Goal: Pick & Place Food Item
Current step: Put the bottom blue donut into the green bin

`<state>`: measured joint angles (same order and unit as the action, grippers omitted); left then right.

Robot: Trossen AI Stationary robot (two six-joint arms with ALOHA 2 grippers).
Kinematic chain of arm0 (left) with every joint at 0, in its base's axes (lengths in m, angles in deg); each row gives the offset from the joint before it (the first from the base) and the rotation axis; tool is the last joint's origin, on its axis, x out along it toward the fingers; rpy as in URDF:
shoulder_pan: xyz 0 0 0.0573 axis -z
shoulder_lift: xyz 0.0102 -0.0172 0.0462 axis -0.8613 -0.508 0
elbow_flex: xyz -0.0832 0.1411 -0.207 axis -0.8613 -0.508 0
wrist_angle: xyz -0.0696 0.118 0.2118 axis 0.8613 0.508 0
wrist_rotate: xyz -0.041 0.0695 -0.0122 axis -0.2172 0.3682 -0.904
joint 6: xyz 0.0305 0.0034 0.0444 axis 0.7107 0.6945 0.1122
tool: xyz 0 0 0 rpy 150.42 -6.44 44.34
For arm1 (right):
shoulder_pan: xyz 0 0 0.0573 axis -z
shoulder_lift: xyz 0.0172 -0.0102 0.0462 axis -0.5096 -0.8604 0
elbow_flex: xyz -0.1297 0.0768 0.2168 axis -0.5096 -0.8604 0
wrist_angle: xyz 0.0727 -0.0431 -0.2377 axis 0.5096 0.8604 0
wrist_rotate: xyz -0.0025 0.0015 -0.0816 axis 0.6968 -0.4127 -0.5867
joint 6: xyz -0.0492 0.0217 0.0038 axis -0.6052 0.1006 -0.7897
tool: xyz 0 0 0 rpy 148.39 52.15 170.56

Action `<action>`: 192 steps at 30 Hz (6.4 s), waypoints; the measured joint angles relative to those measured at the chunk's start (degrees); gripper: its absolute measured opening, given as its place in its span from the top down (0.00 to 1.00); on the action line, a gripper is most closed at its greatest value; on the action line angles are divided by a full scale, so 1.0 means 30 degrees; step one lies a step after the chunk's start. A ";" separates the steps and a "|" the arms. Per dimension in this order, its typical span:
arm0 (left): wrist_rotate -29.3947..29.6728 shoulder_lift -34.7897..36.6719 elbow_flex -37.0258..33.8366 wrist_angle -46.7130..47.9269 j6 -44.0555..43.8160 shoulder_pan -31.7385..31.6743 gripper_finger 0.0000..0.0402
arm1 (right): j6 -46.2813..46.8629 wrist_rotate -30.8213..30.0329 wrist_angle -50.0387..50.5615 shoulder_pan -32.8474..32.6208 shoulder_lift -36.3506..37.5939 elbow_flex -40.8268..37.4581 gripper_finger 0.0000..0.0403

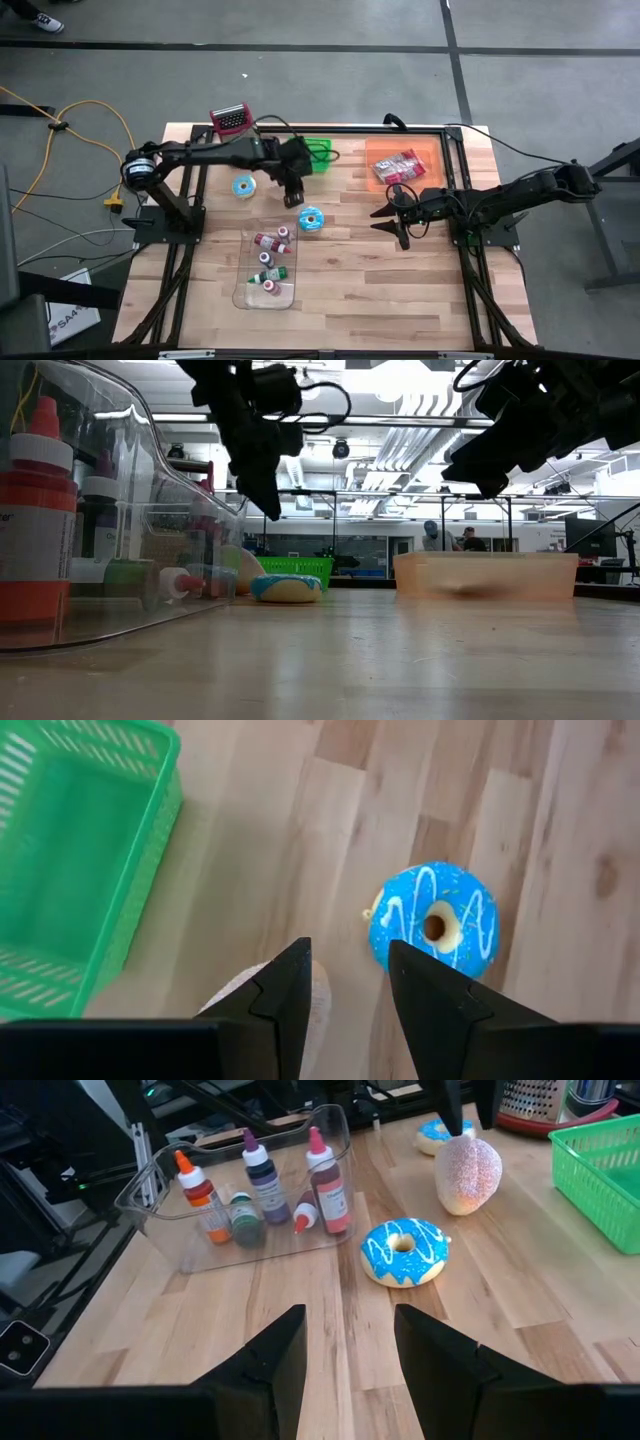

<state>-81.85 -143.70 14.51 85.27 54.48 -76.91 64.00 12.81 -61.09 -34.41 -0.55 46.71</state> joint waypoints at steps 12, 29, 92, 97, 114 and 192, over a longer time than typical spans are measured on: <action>0.0519 0.0000 -0.0007 0.1257 0.1130 -0.0896 0.67 | 0.0002 -0.0016 -0.0007 0.0000 0.0005 0.0000 0.65; 0.1452 0.0000 -0.0007 0.1404 0.2445 -0.0009 0.67 | 0.0005 0.0011 0.0252 0.0000 0.0005 0.0002 0.65; 0.0273 -0.4728 0.0007 -0.3053 0.4996 0.2991 0.43 | 0.0515 0.0044 0.1005 0.0000 -0.0002 0.0007 0.65; 0.1126 -0.4728 0.0007 -0.3022 0.5440 0.2931 0.43 | 0.0512 0.0042 0.0969 0.0002 -0.0002 0.0007 0.65; 0.1404 -0.4801 0.0474 -0.2823 0.5416 0.2878 0.43 | 0.0517 0.0049 0.0969 0.0000 -0.0002 0.0007 0.65; 0.2409 -0.4915 0.5952 0.2499 0.3706 -0.0279 0.67 | 0.1013 0.0180 0.1970 0.0000 -0.0002 0.0000 0.65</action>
<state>-74.62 -158.44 32.37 92.77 65.59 -77.75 67.03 13.35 -55.18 -34.41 -0.56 46.71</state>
